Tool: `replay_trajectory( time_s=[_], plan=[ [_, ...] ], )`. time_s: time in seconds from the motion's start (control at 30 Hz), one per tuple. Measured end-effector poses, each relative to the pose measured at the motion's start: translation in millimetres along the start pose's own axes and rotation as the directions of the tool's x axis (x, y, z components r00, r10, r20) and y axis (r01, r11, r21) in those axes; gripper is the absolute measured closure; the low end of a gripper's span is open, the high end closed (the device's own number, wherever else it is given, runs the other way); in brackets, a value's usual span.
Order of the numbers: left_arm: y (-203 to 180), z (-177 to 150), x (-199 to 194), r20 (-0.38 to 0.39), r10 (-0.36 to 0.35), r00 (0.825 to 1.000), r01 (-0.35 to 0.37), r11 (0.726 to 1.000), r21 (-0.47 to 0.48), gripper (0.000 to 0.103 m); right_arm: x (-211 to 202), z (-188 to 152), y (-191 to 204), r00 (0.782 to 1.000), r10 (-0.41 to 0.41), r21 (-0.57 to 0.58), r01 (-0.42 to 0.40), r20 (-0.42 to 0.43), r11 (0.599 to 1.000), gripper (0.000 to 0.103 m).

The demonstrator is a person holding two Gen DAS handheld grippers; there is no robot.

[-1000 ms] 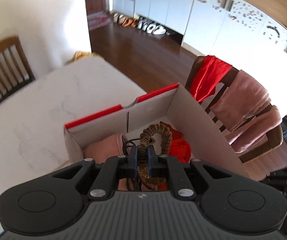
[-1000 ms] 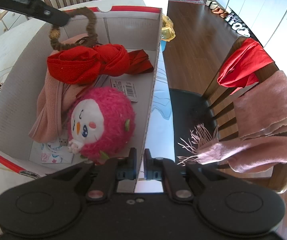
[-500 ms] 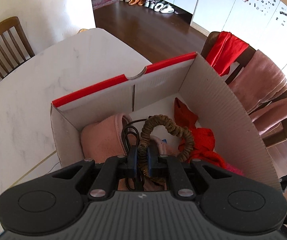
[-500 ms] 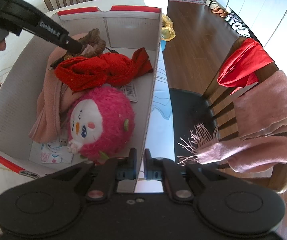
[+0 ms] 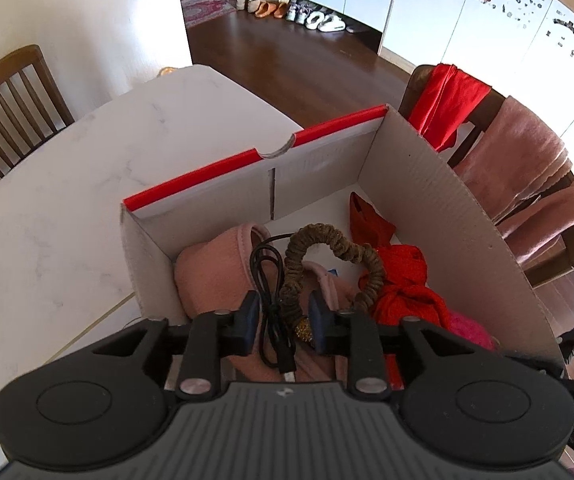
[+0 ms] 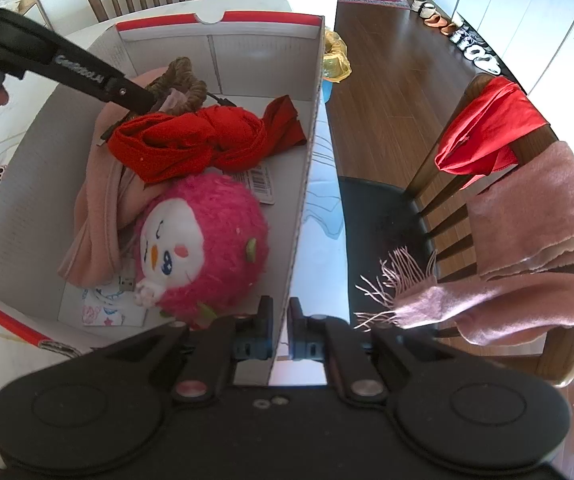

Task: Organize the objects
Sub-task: 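Carry the hair tie with the left gripper into the box and release, then move the left gripper back to the pile over the plush bunny toy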

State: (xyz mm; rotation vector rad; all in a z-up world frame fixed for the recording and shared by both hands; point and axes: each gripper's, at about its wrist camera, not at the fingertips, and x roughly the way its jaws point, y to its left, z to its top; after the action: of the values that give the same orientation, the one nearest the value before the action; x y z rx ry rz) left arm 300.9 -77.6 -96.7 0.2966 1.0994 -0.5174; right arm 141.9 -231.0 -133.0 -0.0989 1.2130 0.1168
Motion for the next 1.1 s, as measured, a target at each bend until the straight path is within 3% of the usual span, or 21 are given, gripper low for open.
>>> replay_trajectory(
  time_s=[0.4,0.7,0.73,0.77,0.8,0.87,1.1],
  plan=[
    [17,-17,-61,0.097,-0.049,0.994,0.052,0.998,-0.034,0.077,0,0,0,1.0,-0.001,0.0,0.001,0.0,1.0,0.097],
    [36,-48,-105,0.148,-0.021,0.989,0.032,0.997,-0.07,0.076,0,0,-1,1.0,0.0,0.001,0.0,0.0,1.0,0.097],
    [39,-52,-109,0.15,-0.022,0.989,0.033,0.997,-0.075,0.074,0,0,-1,1.0,0.001,0.003,-0.001,0.0,1.0,0.097],
    [43,-56,-112,0.15,-0.02,0.988,0.033,0.996,-0.082,0.066,-1,0,-2,1.0,0.002,0.004,-0.002,0.0,1.0,0.097],
    [48,-61,-116,0.15,-0.015,0.988,0.029,0.995,-0.092,0.051,-1,0,-2,1.0,0.003,0.007,-0.003,0.0,1.0,0.097],
    [56,-71,-124,0.16,-0.003,0.987,0.021,0.994,-0.107,0.039,-1,0,-4,1.0,0.007,0.012,-0.007,0.001,1.0,0.097],
    [93,-113,-145,0.135,0.084,0.987,-0.059,0.981,-0.183,0.034,-2,0,-5,1.0,0.01,0.015,-0.01,-0.001,1.0,0.097]
  ],
)
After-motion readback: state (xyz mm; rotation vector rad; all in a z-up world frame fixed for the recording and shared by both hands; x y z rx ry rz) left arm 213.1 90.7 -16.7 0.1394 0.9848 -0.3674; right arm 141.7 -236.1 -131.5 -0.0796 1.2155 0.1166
